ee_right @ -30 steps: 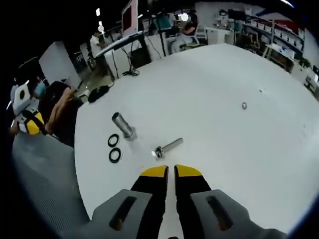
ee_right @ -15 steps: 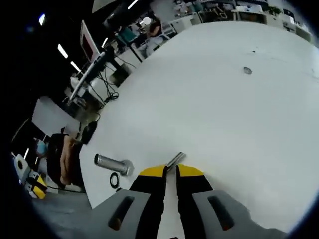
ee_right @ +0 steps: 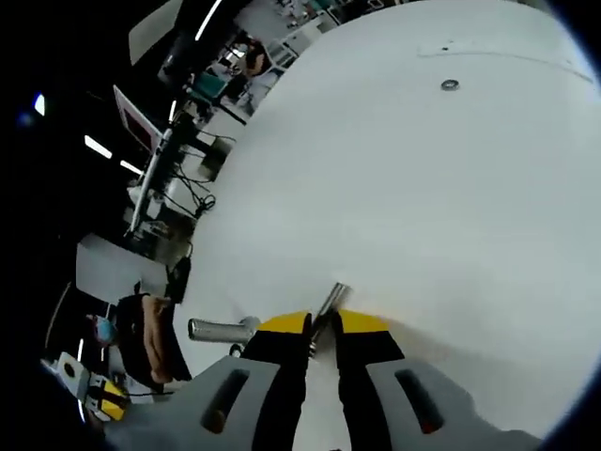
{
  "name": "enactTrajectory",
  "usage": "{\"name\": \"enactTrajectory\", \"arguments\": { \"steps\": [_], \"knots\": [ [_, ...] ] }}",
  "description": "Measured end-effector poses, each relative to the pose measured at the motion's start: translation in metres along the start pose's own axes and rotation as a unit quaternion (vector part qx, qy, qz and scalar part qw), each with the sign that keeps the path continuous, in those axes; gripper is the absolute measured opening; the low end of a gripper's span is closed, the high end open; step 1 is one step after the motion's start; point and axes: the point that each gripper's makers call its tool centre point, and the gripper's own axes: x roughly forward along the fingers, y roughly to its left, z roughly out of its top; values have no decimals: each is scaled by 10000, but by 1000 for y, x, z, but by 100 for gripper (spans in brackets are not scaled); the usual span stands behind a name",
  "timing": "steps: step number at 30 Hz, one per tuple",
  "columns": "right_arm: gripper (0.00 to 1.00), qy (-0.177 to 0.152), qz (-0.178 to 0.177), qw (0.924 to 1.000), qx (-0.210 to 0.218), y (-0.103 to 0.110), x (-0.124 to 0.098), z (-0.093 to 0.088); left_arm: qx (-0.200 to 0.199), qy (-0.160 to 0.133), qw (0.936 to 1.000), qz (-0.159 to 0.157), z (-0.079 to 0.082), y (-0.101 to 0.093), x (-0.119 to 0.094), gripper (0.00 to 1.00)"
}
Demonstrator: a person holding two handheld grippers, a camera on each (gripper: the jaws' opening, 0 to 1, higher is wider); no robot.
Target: Place the washer onto the threaded stud by aligning its center hole with the stud, sliding it down to the base, and recovering from edge contact or off-axis alignment until the washer reaches the visible bottom stop.
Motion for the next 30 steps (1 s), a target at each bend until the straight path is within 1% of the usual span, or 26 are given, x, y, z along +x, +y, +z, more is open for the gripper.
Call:
{"name": "enactTrajectory", "arguments": {
  "steps": [2,3,5,6,8,10,11,12,14,16,17,18,19,20,21,22,23,24,25,26,27,28,29,30],
  "knots": [
    [11,59,1,10000,19,1,1,-1,-5,-5,10000,3,0,0,0,7],
    [11,114,18,9999,-55,3,2,-2,-6,-8,10000,4,0,0,0,7],
    [10,131,-1,9999,18,3,2,-3,-6,-9,10000,6,0,0,0,7],
    [10,126,7,9999,-32,5,2,-4,-6,-7,10000,4,0,0,0,7],
    [9,131,-21,9996,-259,7,0,-5,-5,-3,10000,2,0,0,0,7],
    [6,69,-24,9981,-614,9,-2,-4,-4,-3,10000,3,0,0,0,7],
    [2,-186,159,9973,-699,17,-4,3,-4,-2,10000,3,0,0,0,7],
    [2,-98,125,9977,-658,14,-5,5,-5,-1,10000,3,0,0,0,7],
    [2,-25,72,9962,-865,12,-6,5,1,4,10000,-2,0,0,0,7],
    [2,58,-115,9932,-1159,4,-8,2,13,16,10000,-8,-1,0,0,7],
    [2,54,-81,9923,-1235,5,-7,1,17,17,10000,-12,-1,0,0,7],
    [3,14,158,9879,-1542,13,-5,2,18,17,10000,-13,-1,0,0,7],
    [3,26,249,9857,-1667,17,-5,1,18,16,10000,-12,-1,0,0,7],
    [4,63,326,9794,-1991,24,-5,-1,14,15,10000,-10,-1,0,0,7],
    [8,12,314,9683,-2477,28,-5,1,13,12,10000,-11,-1,0,0,7],
    [13,64,219,9486,-3157,32,-4,0,13,9,10000,-11,0,0,0,7],
    [17,186,179,9322,-3610,35,-4,-3,13,9,10000,-11,0,1,0,7],
    [17,359,109,9115,-4095,37,-3,-8,12,10,10000,-13,0,0,0,7],
    [17,620,-83,8722,-4851,38,-2,-13,12,9,10000,-13,0,1,0,7],
    [17,920,-212,8343,-5431,37,0,-22,11,7,10000,-11,0,0,0,7],
    [16,1025,-279,8191,-5638,37,1,-25,11,7,10000,-11,0,0,0,7],
    [15,1142,-328,8074,-5779,36,3,-28,14,10,10000,-12,0,0,0,7],
    [15,1238,-308,8036,-5813,38,6,-31,16,12,10000,-12,0,0,0,7],
    [15,1231,-321,8051,-5793,40,7,-31,17,14,10000,-13,0,0,0,7]
  ]
}}
